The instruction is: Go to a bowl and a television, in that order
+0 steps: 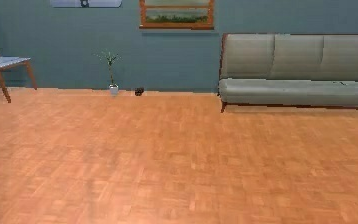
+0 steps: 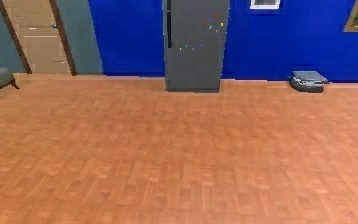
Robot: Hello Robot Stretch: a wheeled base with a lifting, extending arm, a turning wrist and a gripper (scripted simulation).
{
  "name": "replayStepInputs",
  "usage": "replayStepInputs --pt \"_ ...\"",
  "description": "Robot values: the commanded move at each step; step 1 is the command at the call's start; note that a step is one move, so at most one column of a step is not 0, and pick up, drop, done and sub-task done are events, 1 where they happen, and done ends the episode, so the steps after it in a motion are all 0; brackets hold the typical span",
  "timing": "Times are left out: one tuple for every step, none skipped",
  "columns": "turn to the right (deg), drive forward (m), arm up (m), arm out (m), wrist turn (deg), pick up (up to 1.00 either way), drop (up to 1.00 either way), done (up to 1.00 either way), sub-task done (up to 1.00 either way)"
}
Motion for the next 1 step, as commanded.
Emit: replayStepInputs --pt "-45.0 0.0 0.0 0.0 0.0 0.0 0.0 0.0 0.0"
